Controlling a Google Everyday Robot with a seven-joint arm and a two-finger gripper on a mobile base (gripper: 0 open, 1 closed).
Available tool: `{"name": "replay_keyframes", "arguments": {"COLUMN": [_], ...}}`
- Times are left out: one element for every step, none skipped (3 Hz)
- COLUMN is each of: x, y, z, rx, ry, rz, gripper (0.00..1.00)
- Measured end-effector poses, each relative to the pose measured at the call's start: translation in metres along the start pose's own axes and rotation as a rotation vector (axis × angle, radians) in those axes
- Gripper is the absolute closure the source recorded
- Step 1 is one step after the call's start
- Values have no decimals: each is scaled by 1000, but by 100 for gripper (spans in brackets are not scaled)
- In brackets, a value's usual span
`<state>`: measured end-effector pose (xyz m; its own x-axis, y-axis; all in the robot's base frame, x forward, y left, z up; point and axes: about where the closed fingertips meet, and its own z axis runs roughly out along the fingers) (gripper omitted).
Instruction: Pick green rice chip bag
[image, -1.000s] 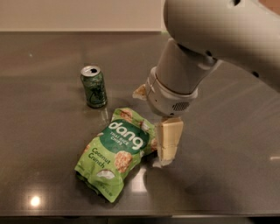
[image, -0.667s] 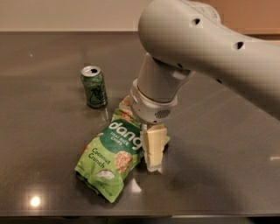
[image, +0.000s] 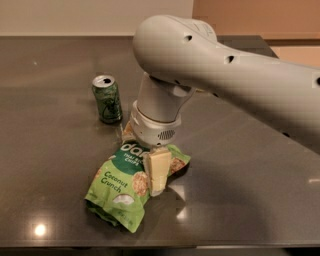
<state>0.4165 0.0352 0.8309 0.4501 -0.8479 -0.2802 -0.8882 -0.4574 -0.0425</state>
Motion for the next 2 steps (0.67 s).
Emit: {"name": "replay_keyframes", "arguments": {"x": [-5,-5], "y": [-1,-5], "z": [-8,-31], "rx": [-19,-21], "ry": [-19,-27], "rz": [-6,-4], "gripper": [46,69]}}
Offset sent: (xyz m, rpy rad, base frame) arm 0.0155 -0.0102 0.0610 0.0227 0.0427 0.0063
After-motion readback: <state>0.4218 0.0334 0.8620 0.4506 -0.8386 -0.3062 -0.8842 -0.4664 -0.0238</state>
